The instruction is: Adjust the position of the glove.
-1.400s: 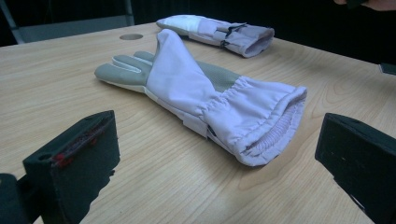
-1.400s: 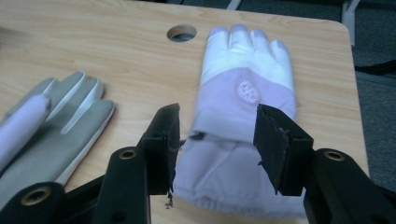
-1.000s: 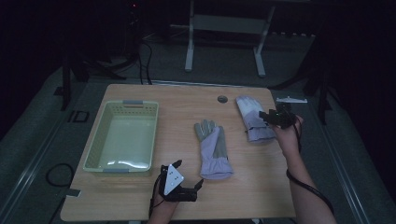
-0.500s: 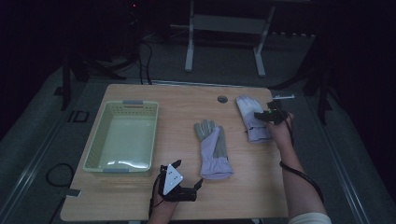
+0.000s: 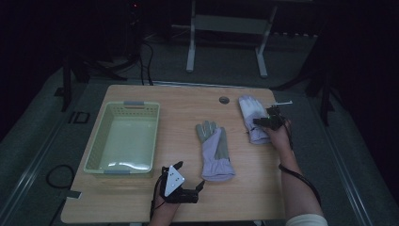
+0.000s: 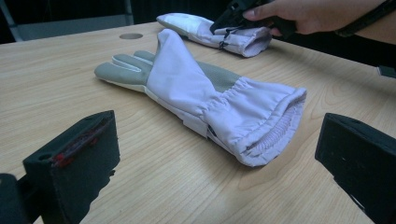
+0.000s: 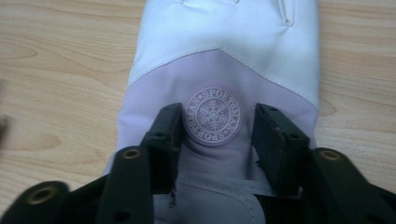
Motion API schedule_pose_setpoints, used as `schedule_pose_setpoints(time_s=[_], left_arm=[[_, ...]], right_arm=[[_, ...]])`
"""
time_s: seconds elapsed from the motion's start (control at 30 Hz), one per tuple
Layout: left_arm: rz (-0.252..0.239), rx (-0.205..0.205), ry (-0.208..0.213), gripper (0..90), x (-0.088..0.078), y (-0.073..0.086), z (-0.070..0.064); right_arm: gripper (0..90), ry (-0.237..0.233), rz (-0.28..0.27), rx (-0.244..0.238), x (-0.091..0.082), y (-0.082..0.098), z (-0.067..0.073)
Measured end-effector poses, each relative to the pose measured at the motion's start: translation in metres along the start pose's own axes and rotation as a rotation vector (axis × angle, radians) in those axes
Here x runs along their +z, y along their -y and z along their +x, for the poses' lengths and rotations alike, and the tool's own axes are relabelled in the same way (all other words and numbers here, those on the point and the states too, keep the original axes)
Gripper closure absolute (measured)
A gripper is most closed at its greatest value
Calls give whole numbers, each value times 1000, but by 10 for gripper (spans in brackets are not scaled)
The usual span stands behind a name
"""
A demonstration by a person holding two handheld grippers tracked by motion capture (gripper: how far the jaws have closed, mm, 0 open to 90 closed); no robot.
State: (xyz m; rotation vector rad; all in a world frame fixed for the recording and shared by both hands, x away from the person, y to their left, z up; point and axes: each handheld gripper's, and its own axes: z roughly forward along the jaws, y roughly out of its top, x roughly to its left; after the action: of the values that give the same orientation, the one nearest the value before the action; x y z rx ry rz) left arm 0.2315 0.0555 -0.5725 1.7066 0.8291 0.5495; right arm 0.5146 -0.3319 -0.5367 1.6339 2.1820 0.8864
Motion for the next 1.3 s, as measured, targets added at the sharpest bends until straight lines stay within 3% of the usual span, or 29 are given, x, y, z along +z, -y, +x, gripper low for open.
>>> schedule_pose_setpoints(time_s=[0.03, 0.13, 0.23, 0.53, 0.63, 0.73, 0.83, 0.93, 0.97, 1.0, 1.03, 1.3], left_arm=[[0, 0, 0, 0, 0, 0, 0], [1, 0, -1, 0, 0, 0, 0], [0, 0, -1, 0, 0, 0, 0], [-3, -2, -2, 0, 0, 0, 0], [-2, -2, -3, 0, 0, 0, 0], [-1, -2, -4, 0, 0, 0, 0], [-3, 2, -8, 0, 0, 0, -1], [-2, 3, -8, 0, 0, 0, -1], [-3, 1, -10, 0, 0, 0, -1], [-3, 1, -10, 0, 0, 0, -1], [-3, 1, -10, 0, 0, 0, -1], [-4, 7, -9, 0, 0, 0, -1]], right_arm=[[619, -8, 22, -9, 0, -3, 2], [643, 1, 34, -12, 0, -5, 4], [702, 7, 48, 6, -1, -6, 7], [795, 4, 19, 62, -15, -2, 10], [801, 4, 3, 55, -27, -2, 14], [803, -16, -48, 59, -42, 1, 17], [805, -23, -91, 44, -68, 5, 26], [804, -20, -108, 32, -81, 7, 31], [804, -34, -120, 42, -94, 11, 35], [804, -34, -120, 42, -94, 11, 35], [804, -52, -122, 44, -106, 15, 37], [803, -45, -145, 10, -144, 39, 50]])
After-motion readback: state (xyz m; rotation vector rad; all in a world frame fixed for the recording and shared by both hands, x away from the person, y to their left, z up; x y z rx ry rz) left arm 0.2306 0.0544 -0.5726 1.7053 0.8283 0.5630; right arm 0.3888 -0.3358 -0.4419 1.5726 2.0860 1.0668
